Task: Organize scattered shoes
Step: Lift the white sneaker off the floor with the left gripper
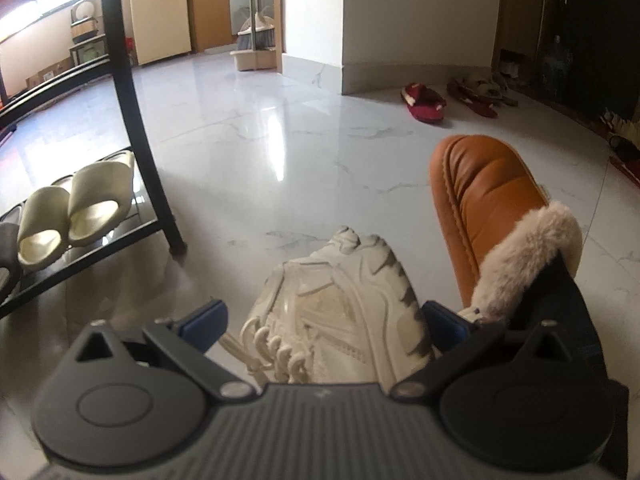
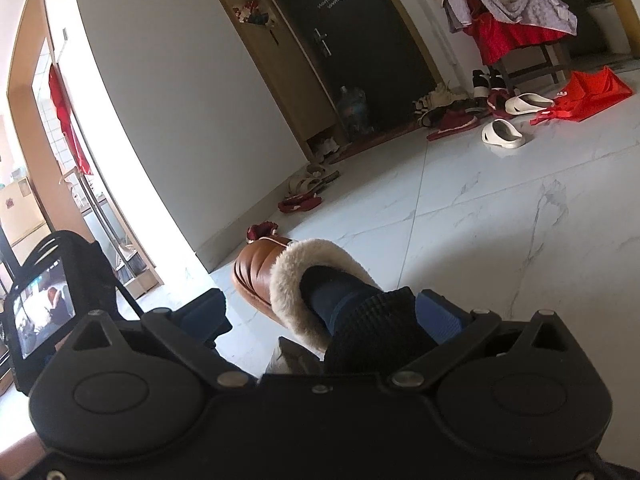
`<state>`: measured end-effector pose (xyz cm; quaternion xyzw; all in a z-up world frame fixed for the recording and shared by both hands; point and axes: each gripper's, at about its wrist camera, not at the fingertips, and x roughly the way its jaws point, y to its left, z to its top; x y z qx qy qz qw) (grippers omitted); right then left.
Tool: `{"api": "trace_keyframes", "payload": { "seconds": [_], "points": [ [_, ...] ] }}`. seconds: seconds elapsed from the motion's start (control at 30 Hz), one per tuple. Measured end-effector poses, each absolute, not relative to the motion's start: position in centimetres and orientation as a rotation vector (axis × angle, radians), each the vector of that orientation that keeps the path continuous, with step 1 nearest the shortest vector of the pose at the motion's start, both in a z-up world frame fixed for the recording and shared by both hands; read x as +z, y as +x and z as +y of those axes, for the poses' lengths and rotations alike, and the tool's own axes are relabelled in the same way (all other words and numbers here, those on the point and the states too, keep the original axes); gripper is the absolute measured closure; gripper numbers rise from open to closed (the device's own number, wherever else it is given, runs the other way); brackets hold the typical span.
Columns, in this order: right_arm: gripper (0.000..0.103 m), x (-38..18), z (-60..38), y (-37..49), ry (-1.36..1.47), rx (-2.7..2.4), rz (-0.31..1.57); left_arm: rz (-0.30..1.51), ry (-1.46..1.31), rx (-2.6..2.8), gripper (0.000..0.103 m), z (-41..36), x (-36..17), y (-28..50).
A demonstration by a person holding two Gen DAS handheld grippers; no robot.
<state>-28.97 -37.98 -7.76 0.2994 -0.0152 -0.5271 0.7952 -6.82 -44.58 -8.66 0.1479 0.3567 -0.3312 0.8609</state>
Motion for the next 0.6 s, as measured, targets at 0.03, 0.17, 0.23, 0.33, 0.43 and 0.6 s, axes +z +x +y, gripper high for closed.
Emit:
{"api": "trace_keyframes", "payload": {
  "seconds": [0.03, 0.17, 0.23, 0.33, 0.43, 0.6],
  "points": [
    [0.000, -7.8, -38.1, -28.9, 0.644, -1.132, -0.031, 0.747, 0.305, -0.707, 0.001, -44.7, -8.7, -6.8],
    [0.000, -7.8, -38.2, -28.9, 0.650, -1.128, -0.024, 0.749, 0.346, -0.713, 0.001, -45.2, -8.7, -7.0],
    [0.000, -7.9, -38.2, -28.9, 0.657, -1.126, -0.020, 0.772, 0.329, -0.733, 0.001, -45.0, -8.9, -6.7],
    [0.000, -7.9, -38.2, -28.9, 0.663, -1.121, -0.015, 0.825, 0.284, -0.764, 0.001, -44.5, -9.3, -6.2],
    [0.000, -8.0, -38.3, -28.9, 0.660, -1.114, -0.010, 0.915, 0.245, -0.825, 0.000, -44.4, -9.9, -5.2],
    [0.000, -8.1, -38.2, -28.8, 0.658, -1.112, 0.001, 0.856, 0.329, -0.782, 0.002, -44.5, -9.5, -5.7]
  ]
}}
